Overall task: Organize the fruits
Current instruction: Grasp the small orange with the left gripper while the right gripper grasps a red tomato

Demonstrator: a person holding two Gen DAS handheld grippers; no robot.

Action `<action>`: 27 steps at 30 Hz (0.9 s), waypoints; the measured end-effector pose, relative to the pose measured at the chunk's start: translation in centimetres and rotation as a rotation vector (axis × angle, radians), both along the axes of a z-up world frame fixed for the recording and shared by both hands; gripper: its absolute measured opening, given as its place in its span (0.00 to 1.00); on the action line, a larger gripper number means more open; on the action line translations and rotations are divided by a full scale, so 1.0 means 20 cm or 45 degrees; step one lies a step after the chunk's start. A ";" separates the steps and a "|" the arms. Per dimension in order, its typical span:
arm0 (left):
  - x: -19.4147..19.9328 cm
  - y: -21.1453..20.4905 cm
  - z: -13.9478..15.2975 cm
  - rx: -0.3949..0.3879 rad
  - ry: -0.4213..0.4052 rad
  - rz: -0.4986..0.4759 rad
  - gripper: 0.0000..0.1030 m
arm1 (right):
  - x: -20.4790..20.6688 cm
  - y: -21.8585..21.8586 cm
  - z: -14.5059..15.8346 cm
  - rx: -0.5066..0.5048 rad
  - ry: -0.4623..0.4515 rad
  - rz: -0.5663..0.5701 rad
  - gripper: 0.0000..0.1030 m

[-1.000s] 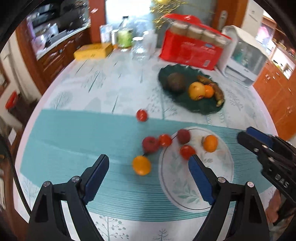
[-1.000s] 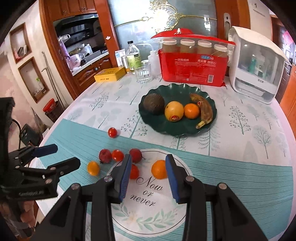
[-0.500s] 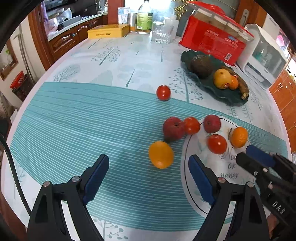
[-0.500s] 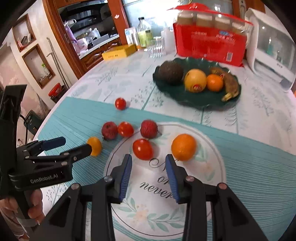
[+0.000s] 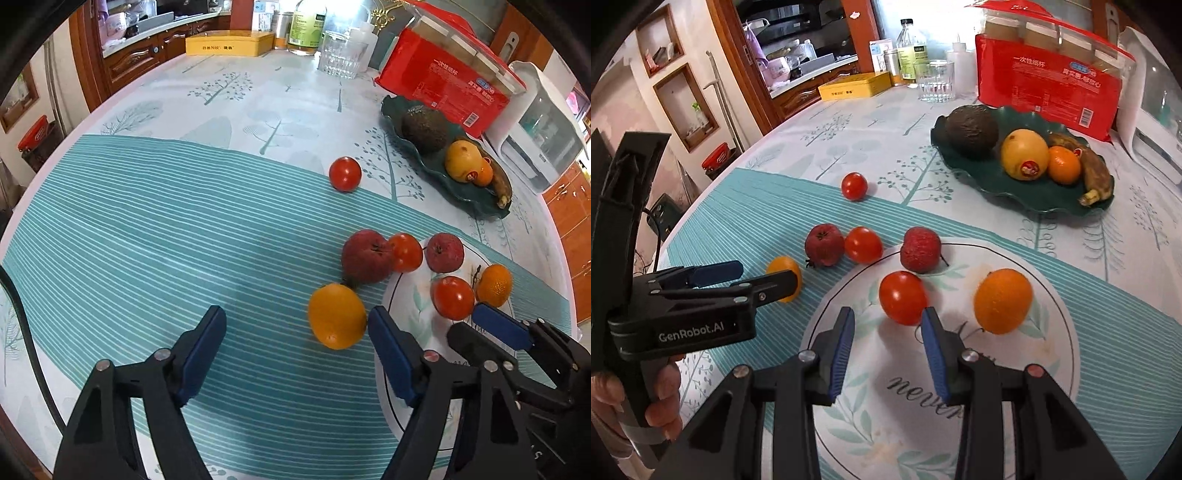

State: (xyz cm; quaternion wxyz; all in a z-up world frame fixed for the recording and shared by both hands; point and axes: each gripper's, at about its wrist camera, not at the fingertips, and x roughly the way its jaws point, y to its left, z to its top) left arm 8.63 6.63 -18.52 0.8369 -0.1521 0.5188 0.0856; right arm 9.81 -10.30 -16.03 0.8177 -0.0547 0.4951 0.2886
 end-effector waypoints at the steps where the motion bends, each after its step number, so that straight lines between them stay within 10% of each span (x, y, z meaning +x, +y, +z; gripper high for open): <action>1: 0.00 0.00 0.00 -0.003 0.001 -0.005 0.73 | 0.00 0.00 0.00 -0.003 -0.005 -0.002 0.37; 19: 0.04 -0.10 -0.01 0.002 -0.025 -0.093 0.32 | 0.05 0.04 -0.06 -0.070 -0.033 -0.008 0.36; 27: 0.03 -0.07 0.00 -0.025 -0.058 -0.087 0.30 | 0.04 0.02 -0.06 -0.029 -0.010 -0.012 0.32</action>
